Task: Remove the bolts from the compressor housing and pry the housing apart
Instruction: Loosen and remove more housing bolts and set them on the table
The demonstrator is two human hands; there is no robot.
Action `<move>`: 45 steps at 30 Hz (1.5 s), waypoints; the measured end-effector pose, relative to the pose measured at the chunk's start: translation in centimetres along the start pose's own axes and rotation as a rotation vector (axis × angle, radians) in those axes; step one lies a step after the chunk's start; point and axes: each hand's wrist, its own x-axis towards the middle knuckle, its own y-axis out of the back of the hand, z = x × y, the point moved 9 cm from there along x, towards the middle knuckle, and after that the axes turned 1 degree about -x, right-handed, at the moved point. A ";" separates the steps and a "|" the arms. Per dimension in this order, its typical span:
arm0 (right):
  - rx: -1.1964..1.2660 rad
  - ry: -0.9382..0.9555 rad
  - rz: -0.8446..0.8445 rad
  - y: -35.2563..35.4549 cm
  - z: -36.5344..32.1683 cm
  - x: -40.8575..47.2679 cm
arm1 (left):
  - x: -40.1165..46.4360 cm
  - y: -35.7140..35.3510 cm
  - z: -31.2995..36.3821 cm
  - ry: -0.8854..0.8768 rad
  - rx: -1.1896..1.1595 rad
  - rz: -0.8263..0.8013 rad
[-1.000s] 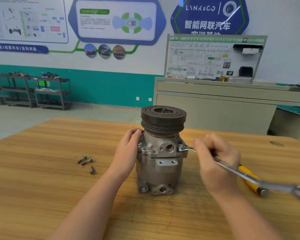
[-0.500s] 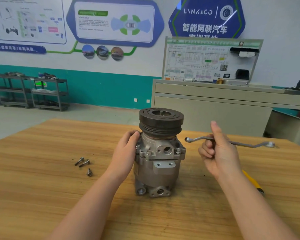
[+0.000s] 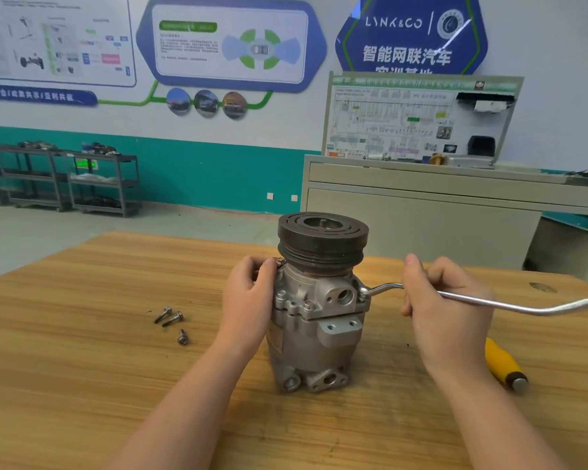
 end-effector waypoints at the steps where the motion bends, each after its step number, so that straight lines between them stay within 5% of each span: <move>1: -0.021 0.066 -0.007 -0.1 -0.8 -0.2 | 0.0 0.1 0.0 -0.003 0.002 0.010; 6: -0.167 0.407 -0.024 -1.4 -5.3 -2.2 | 0.0 0.2 -0.1 0.002 -0.011 0.033; 11: -0.199 0.381 0.069 -1.9 -5.5 -3.7 | 0.0 0.2 -0.3 0.025 -0.033 0.033; 22: 0.689 -0.863 -0.052 -3.2 8.5 -0.7 | 0.1 0.0 -0.4 0.040 -0.104 0.019; 27: 0.853 -0.929 0.023 -2.9 8.9 -0.6 | 0.2 -0.1 -0.6 0.050 -0.135 0.012; 37: 0.370 -0.485 0.069 -0.7 4.8 -0.2 | 0.1 -0.1 -0.4 0.046 -0.149 0.011; 45: -0.242 0.535 -0.046 -2.5 -6.7 -3.3 | -0.1 -0.2 -0.4 0.044 -0.134 0.003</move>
